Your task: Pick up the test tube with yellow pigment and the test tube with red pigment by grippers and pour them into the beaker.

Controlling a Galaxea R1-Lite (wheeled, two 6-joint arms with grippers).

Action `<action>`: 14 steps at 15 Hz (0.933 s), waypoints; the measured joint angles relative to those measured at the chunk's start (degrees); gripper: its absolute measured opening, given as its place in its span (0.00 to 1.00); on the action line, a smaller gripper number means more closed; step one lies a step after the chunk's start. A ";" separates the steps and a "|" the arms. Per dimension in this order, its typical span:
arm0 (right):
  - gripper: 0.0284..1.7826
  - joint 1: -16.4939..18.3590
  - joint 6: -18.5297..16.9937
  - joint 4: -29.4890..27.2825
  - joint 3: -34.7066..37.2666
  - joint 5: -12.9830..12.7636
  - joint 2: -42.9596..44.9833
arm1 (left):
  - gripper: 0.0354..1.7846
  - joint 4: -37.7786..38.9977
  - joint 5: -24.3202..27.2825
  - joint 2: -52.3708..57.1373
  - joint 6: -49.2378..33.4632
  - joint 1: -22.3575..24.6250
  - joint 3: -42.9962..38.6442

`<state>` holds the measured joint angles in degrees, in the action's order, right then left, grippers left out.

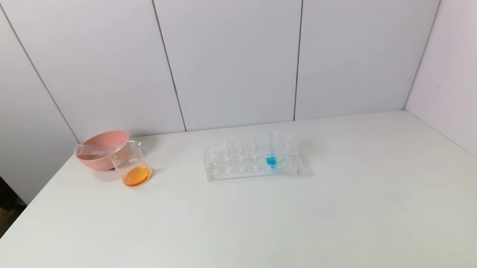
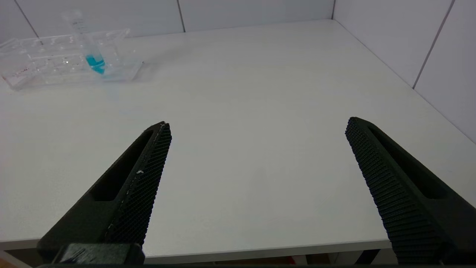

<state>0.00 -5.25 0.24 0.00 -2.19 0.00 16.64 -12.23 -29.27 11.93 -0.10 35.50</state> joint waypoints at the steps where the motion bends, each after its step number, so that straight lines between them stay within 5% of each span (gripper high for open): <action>1: 0.96 0.00 0.02 0.00 0.00 0.00 0.00 | 0.99 -2.10 -0.17 3.67 0.07 0.05 -1.07; 5: 0.96 0.00 0.02 0.00 0.00 0.00 0.00 | 0.99 -5.51 1.16 15.77 -0.52 -0.43 -6.84; 10: 0.96 0.00 0.02 0.00 0.00 0.00 0.00 | 0.99 -9.92 13.19 26.86 -3.40 -0.39 -17.66; 14: 0.96 0.00 0.02 0.00 0.00 0.00 0.00 | 0.99 -10.53 15.20 28.98 -7.97 -0.34 -31.06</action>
<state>0.00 -5.23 0.24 0.00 -2.19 0.00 6.11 2.97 -0.29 3.96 -0.44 4.44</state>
